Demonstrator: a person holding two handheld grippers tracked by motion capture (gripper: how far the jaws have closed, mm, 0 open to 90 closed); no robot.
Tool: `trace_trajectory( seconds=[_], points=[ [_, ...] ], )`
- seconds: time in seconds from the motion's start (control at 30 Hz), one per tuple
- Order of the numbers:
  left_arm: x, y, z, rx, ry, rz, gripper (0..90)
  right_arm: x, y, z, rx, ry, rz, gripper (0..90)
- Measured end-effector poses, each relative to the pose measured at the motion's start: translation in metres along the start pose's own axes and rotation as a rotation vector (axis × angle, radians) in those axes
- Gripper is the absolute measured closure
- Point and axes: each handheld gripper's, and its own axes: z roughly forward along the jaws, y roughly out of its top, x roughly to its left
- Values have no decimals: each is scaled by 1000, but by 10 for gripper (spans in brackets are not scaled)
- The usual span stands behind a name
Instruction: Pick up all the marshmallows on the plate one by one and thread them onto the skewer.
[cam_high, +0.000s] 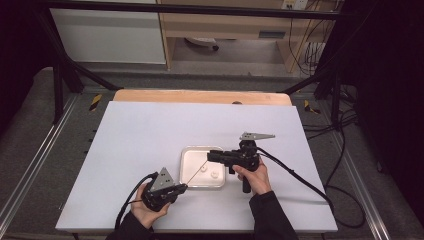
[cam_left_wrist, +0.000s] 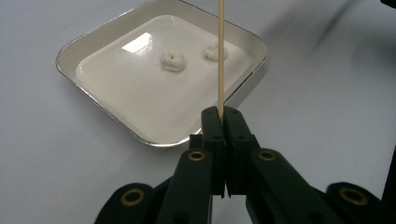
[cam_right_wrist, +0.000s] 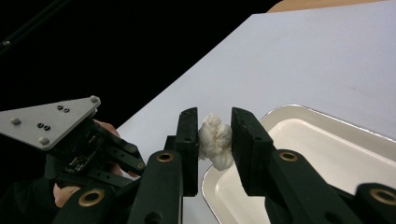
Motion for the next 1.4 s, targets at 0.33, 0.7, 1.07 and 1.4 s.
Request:
trace_trajectory(
  seconds=[0.33,0.7,1.07,1.4],
  points=[
    [-1,-1,2,14,-3,10,889,2,-6,4,11,7,-4,749],
    [-1,-1,3,16,-9,7,890,4,-12,7,23,9,-1,758],
    [-3,-1,5,16,-8,10,890,6,-15,8,28,9,-2,765],
    [-7,2,6,-1,-3,22,890,7,-29,21,76,38,7,774]
  ],
)
